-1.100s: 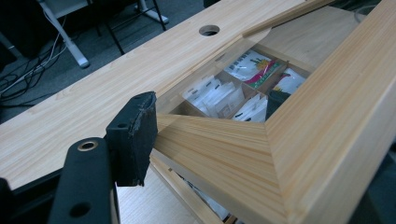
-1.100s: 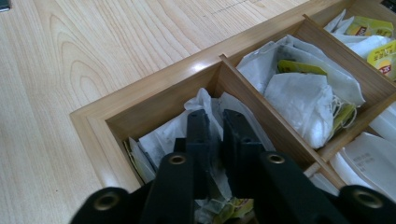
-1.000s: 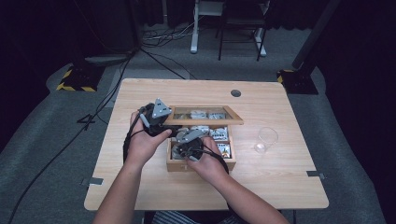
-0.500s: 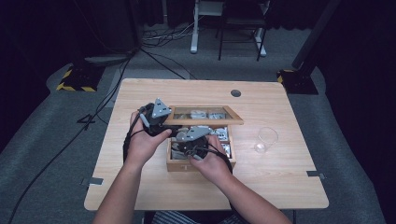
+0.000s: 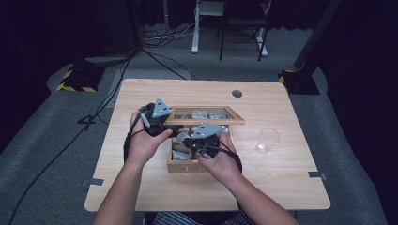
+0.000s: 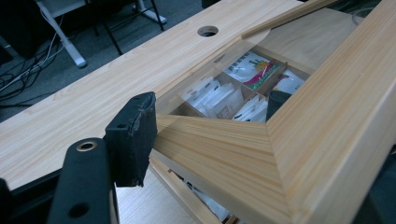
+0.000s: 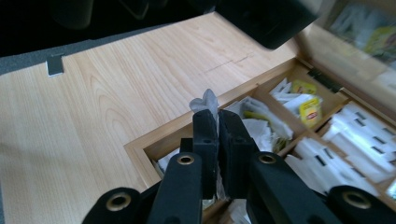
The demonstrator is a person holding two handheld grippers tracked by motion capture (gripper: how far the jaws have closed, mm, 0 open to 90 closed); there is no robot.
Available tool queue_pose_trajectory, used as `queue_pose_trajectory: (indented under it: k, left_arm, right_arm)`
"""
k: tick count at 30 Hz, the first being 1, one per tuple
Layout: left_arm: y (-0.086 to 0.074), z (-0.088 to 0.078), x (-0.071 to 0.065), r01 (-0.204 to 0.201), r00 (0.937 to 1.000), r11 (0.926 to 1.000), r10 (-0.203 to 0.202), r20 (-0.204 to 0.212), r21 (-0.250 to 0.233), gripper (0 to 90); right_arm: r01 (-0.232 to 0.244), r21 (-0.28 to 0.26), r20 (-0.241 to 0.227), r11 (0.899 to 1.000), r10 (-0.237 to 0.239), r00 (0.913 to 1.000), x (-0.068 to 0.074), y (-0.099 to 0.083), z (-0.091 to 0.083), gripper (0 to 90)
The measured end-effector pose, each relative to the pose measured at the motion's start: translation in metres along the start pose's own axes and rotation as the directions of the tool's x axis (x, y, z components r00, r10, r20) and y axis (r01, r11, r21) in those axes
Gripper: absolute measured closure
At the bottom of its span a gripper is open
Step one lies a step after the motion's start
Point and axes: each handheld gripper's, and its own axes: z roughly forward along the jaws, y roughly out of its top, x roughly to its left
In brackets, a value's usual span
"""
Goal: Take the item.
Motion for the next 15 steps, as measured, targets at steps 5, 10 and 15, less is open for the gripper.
queue_pose_trajectory:
  k: [5,10,15]
  left_arm:
    - [0.000,0.000,0.000,0.001,1.0000,1.0000,-0.001,0.000,0.000,34.6]
    - [0.000,0.000,0.000,0.001,1.0000,1.0000,-0.001,-0.003,0.000,34.6]
    - [0.000,0.000,0.000,-0.001,1.0000,1.0000,0.001,-0.004,0.000,34.6]
  right_arm:
    - [0.002,-0.020,0.022,1.000,-0.002,0.9998,-0.004,0.001,-0.018,86.5]
    - [0.001,-0.031,0.040,1.000,0.000,0.9992,-0.007,0.000,-0.035,86.6]
    - [0.000,-0.038,0.059,0.999,0.002,0.9982,-0.010,-0.002,-0.049,86.6]
